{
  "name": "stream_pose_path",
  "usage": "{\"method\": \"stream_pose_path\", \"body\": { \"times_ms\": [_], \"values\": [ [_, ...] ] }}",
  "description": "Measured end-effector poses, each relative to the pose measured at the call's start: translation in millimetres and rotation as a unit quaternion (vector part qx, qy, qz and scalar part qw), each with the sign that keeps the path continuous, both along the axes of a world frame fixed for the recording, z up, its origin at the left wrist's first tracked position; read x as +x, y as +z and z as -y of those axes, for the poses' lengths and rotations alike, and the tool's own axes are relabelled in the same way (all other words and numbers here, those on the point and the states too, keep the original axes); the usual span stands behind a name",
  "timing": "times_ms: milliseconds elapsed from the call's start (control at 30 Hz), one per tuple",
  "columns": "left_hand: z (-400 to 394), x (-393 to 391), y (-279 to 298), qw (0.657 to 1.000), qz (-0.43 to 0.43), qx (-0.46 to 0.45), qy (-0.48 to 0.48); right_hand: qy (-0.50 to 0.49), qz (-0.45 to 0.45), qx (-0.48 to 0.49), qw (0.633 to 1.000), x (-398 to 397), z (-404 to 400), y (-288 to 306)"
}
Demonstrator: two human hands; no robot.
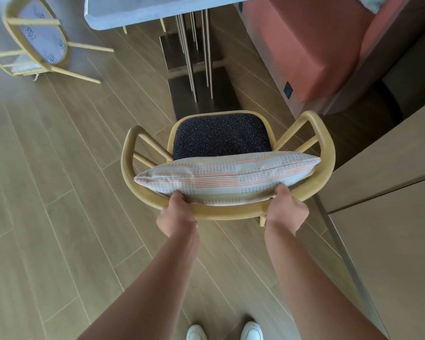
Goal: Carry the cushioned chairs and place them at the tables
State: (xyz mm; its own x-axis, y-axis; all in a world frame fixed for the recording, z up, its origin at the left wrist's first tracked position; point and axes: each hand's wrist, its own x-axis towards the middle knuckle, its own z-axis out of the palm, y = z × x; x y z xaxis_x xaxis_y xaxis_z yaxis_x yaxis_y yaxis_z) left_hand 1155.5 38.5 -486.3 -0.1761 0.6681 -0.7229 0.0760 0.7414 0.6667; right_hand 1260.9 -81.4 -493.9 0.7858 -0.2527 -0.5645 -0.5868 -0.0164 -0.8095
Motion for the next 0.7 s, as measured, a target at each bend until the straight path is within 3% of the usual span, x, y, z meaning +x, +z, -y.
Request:
{"method": "stream_pose_path", "body": {
  "times_ms": [500, 600, 700],
  "values": [
    [-2, -3, -5, 1.000, 0.021, -0.003, -0.017, 0.013, -0.004, 0.003, 1.000, 4, 1, -9],
    [-1, -16, 0, 0.994, 0.016, 0.006, -0.105, 0.054, -0.034, 0.006, 0.998, 3, 8, 4],
    [5, -40, 9, 0.972, -0.019, 0.041, -0.232, 0.177, -0.088, -0.018, 0.980, 4, 25, 19]
  ]
}}
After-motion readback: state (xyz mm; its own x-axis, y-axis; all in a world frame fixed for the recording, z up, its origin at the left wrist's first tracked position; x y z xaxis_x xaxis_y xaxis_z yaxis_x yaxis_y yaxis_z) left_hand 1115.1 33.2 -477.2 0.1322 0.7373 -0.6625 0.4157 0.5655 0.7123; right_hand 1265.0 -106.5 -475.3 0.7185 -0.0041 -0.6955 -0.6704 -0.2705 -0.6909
